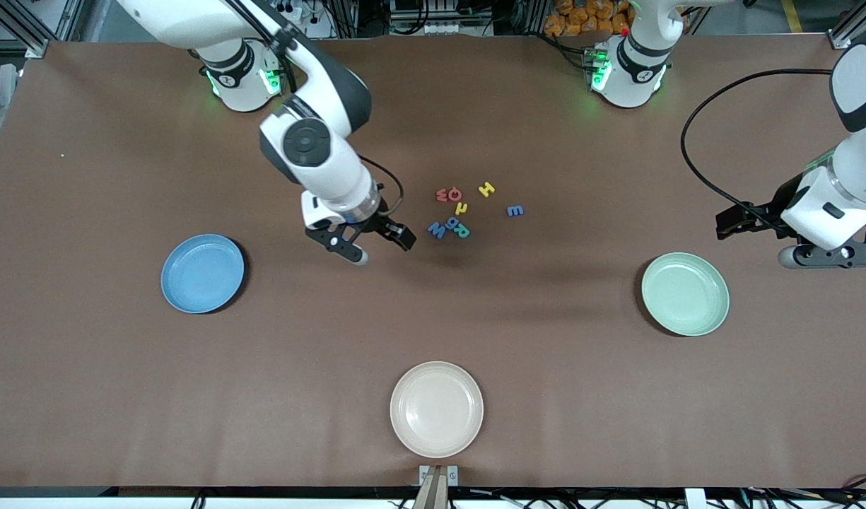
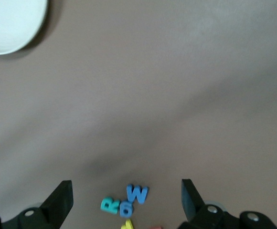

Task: Sort uppercase to blue plate, lowercase to green plate
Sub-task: 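Move the right gripper over the blue W and lower it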

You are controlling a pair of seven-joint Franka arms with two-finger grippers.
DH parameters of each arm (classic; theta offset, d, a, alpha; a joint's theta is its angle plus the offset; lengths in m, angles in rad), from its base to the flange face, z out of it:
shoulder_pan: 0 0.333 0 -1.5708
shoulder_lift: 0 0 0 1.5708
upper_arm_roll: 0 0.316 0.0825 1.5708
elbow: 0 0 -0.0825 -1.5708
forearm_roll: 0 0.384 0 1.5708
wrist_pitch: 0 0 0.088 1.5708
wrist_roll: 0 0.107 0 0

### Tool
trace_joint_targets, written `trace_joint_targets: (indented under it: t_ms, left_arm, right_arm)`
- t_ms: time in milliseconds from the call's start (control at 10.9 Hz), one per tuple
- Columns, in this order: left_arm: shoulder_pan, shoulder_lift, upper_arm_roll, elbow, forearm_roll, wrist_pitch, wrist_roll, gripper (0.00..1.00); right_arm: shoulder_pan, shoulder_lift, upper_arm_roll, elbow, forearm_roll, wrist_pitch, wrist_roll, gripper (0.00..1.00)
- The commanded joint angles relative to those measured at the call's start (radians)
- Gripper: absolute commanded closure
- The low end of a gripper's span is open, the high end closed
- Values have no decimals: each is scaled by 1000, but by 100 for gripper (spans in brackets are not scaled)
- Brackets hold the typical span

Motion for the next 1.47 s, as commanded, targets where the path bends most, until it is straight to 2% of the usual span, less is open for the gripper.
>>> trace_joint_targets:
  t_ms: [0, 275, 459, 1285, 1377]
  left_arm:
    - [4, -7, 2, -6, -14, 12, 2, 0]
    - [4, -5, 4, -6, -14, 12, 5, 0]
    - [4, -5, 4, -6, -14, 13, 10, 0]
    - [4, 2, 4, -6, -12, 27, 17, 0]
    - [4, 2, 4, -6, -12, 28, 17, 0]
  right_arm:
    - [33, 96, 10, 21, -225, 19, 252, 0]
    - [45, 152, 11, 26, -218, 63, 270, 0]
    - [63, 181, 11, 34, -224, 94, 354, 0]
    - [126, 281, 11, 58, -214, 79, 448, 0]
    - [136, 297, 11, 64, -176, 79, 446, 2]
